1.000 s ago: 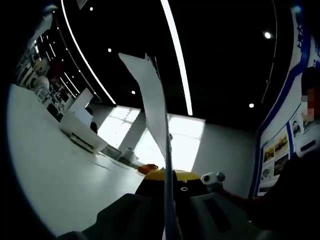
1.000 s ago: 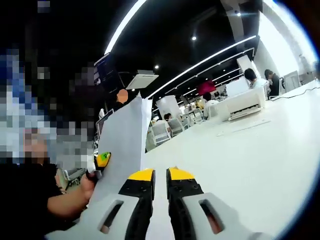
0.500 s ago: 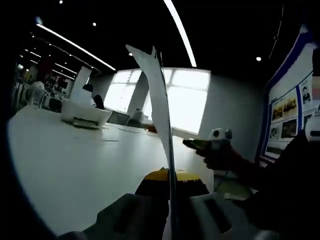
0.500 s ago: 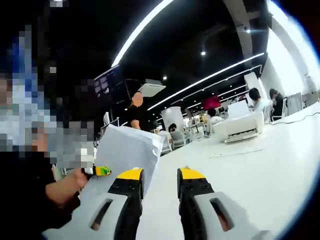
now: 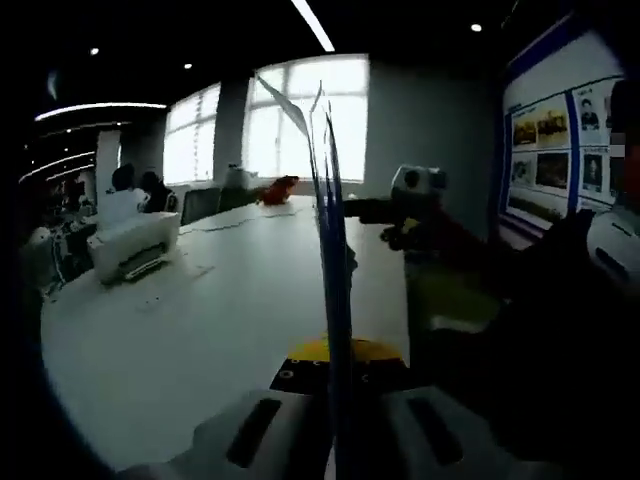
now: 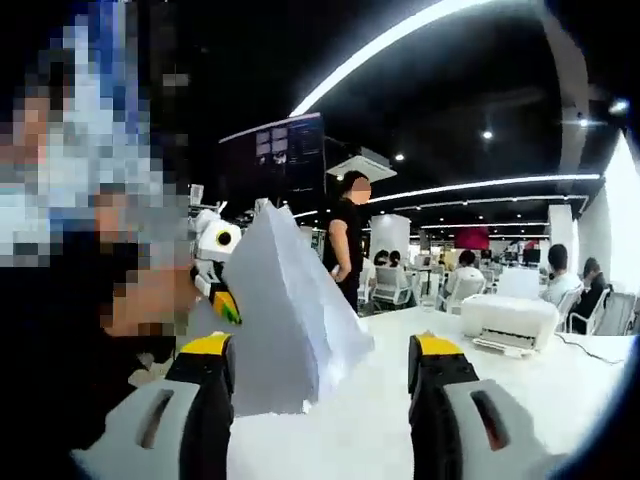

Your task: Organize the stack of printing papers by aligning and flattening the scattered papers on the table

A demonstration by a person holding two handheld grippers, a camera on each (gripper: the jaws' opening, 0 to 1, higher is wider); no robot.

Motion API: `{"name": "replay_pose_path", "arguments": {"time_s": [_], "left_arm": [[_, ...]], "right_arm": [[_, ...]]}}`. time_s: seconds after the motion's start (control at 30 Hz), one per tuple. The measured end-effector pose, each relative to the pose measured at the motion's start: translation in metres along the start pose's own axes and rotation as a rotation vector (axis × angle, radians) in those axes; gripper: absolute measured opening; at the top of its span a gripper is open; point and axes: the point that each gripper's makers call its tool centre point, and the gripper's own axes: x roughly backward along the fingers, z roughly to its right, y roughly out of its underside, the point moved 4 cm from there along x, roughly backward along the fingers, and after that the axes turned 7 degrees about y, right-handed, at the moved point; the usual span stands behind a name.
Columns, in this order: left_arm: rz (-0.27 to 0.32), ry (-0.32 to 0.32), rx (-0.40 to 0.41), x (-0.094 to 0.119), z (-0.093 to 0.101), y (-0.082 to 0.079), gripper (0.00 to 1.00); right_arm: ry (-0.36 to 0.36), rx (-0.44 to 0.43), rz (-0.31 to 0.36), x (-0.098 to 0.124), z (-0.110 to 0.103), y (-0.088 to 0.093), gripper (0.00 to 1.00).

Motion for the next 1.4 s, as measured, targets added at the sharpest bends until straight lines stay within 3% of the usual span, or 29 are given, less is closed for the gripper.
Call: {"name": "replay_pose_path", "arguments": {"time_s": [0.27, 0.33, 0.5, 0.6, 0.67, 0.7, 0.73, 0.77, 0.8, 0.87, 1.03, 1.27, 1.4], "left_arm": [[-0.232, 0.058, -0.096, -0.012, 0.011, -0.003, 0.06], [-0.282, 0.079, -0.102, -0.017, 0.014, 0.000, 0.06], [-0.348, 0.092, -0.135, -0.032, 0.017, 0.004, 0.06], [-0.374, 0.106, -0.153, -0.036, 0.020, 0.005, 0.06], [-0.377, 0.120, -0.163, -0.039, 0.023, 0.005, 0.06], [-0.377, 0.128, -0.164, -0.040, 0.024, 0.005, 0.06], [-0.377, 0.135, -0.165, -0.041, 0.025, 0.005, 0.06], [-0.379, 0.140, -0.166, -0.042, 0.025, 0.005, 0.06], [-0.380, 0.136, -0.173, -0.042, 0.024, 0.006, 0.06], [-0.384, 0.122, -0.185, -0.039, 0.021, 0.009, 0.06], [-0.258, 0.140, -0.179, -0.032, 0.020, 0.003, 0.06], [-0.225, 0.098, -0.226, -0.011, 0.010, 0.012, 0.08], [-0.149, 0.061, -0.243, 0.005, 0.002, 0.009, 0.10]], "right_arm": [[-0.067, 0.005, -0.062, -0.017, -0.003, 0.011, 0.74], [-0.115, 0.011, -0.066, -0.020, -0.006, 0.012, 0.73], [-0.259, 0.034, -0.083, -0.024, -0.032, 0.016, 0.71], [-0.322, 0.047, -0.105, -0.026, -0.044, 0.022, 0.63], [-0.344, 0.050, -0.130, -0.029, -0.050, 0.028, 0.46], [-0.358, 0.067, -0.139, -0.029, -0.052, 0.031, 0.33], [-0.378, 0.099, -0.141, -0.028, -0.055, 0.033, 0.13], [-0.400, 0.116, -0.136, -0.028, -0.058, 0.034, 0.02], [-0.442, 0.141, -0.120, -0.028, -0.064, 0.035, 0.00], [-0.427, 0.179, -0.095, -0.030, -0.065, 0.035, 0.00], [-0.385, 0.118, -0.072, -0.030, -0.058, 0.031, 0.00], [-0.335, 0.098, -0.062, -0.019, -0.047, 0.028, 0.00], [-0.316, 0.066, -0.051, -0.009, -0.041, 0.027, 0.00]]}}
